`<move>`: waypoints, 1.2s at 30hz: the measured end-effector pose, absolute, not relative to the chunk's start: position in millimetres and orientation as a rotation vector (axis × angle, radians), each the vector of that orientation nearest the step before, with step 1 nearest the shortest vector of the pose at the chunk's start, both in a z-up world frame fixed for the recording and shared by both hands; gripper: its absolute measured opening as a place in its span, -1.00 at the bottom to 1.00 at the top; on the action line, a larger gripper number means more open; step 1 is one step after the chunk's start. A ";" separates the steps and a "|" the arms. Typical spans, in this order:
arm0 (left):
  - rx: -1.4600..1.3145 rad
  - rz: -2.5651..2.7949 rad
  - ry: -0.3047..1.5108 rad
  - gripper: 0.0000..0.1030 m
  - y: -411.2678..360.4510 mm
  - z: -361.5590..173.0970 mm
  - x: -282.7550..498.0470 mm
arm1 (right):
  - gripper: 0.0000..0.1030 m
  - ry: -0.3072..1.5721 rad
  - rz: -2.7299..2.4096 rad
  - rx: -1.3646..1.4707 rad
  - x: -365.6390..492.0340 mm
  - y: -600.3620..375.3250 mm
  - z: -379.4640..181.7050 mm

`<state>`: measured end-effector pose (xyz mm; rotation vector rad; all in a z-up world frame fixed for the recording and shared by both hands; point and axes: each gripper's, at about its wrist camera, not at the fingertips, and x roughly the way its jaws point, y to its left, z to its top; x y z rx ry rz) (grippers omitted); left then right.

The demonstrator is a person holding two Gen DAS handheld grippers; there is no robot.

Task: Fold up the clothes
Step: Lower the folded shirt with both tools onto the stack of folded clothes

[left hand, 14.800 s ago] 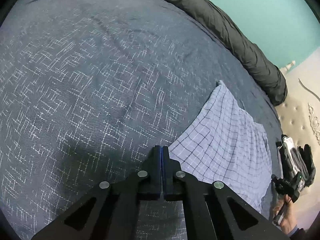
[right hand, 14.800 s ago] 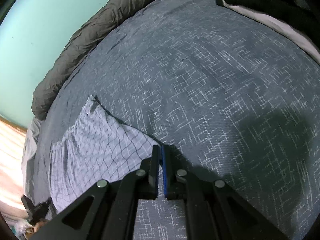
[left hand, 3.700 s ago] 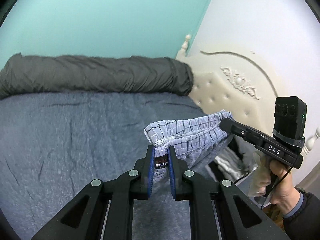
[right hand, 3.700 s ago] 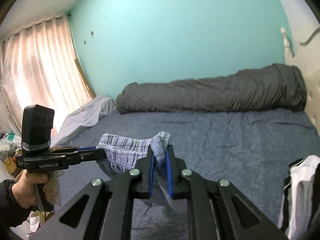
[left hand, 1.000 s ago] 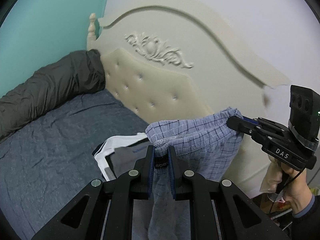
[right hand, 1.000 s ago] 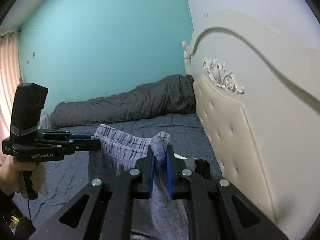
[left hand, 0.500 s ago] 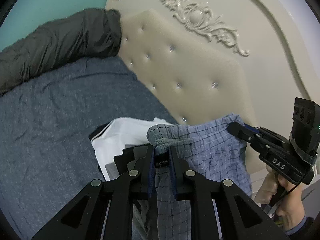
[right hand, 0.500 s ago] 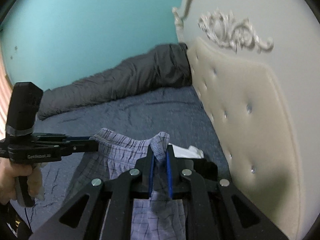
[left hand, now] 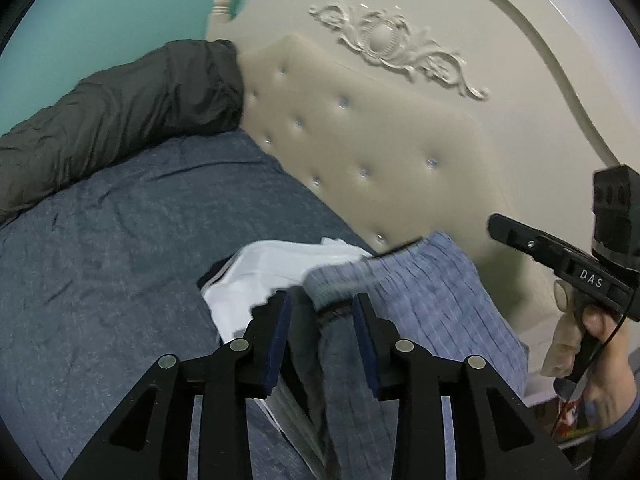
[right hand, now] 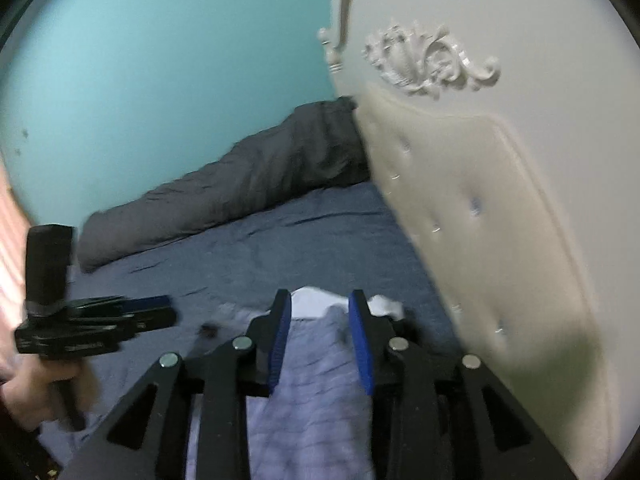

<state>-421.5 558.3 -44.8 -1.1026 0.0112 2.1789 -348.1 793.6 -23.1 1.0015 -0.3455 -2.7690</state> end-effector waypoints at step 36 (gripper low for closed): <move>-1.047 2.234 0.034 -0.02 520.6 -5.3 -315.5 | -0.59 -0.521 -2.814 1.079 -253.4 805.1 -9.9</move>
